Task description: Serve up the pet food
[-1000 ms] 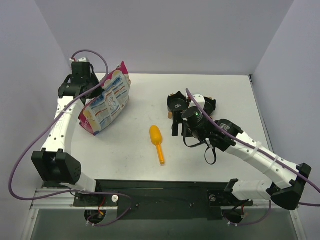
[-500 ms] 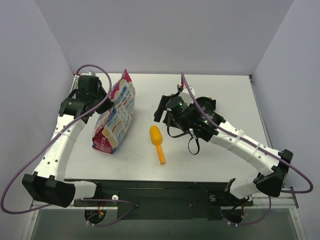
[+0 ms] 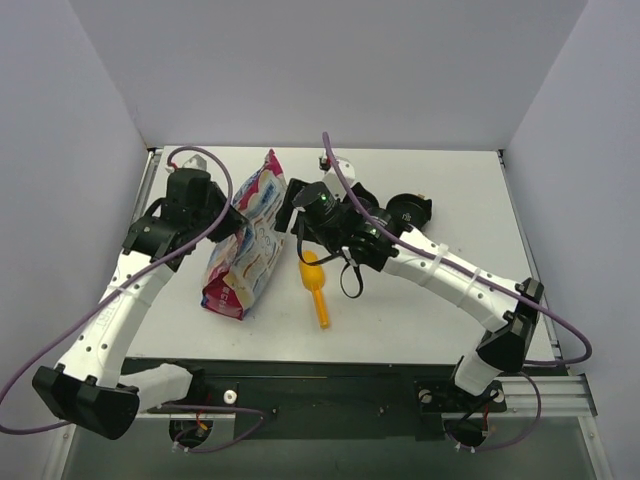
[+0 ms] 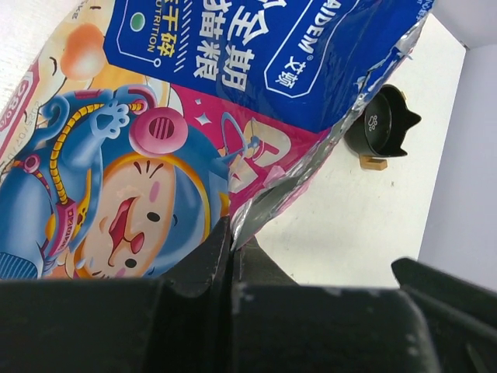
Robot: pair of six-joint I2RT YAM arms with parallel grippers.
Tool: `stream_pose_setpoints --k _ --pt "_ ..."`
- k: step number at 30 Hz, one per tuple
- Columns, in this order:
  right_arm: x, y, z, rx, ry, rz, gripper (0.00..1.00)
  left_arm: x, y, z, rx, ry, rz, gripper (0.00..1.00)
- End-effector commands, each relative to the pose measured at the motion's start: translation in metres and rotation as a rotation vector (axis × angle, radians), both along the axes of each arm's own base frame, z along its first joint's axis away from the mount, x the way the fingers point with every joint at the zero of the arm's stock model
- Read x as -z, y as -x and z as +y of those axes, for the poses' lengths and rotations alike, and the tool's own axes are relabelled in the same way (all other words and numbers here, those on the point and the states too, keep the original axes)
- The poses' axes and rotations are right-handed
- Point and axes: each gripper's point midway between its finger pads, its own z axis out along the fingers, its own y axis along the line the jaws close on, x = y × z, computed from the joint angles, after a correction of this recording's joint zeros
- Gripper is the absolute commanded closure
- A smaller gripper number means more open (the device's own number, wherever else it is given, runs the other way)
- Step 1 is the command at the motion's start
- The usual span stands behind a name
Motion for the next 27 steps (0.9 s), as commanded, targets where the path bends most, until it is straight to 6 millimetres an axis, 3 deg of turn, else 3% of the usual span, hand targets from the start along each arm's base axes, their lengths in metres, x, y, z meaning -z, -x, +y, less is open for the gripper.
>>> stream_pose_setpoints --k 1,6,10,15,20,24,27 --pt "-0.025 -0.02 0.009 0.064 -0.041 -0.068 0.33 -0.124 -0.009 -0.019 0.092 0.176 -0.461 0.9" --pt "-0.037 -0.031 0.015 0.105 -0.066 -0.099 0.33 -0.134 -0.017 0.004 0.045 0.134 -0.507 0.64" --pt "-0.04 -0.038 0.021 0.135 -0.099 -0.121 0.28 -0.145 -0.022 0.032 0.01 0.132 -0.539 0.54" --pt "-0.049 -0.043 0.037 0.134 -0.16 -0.143 0.27 -0.148 -0.024 0.052 -0.011 0.091 -0.552 0.48" --pt "-0.048 -0.043 0.066 0.079 -0.17 -0.146 0.32 -0.144 -0.024 0.068 -0.052 0.027 -0.552 0.53" --pt "-0.056 -0.041 0.085 0.048 -0.186 -0.161 0.36 -0.141 -0.018 0.077 -0.061 -0.033 -0.54 0.52" --pt "-0.05 -0.04 0.098 0.031 -0.183 -0.156 0.38 -0.143 -0.009 0.086 -0.081 -0.084 -0.541 0.48"
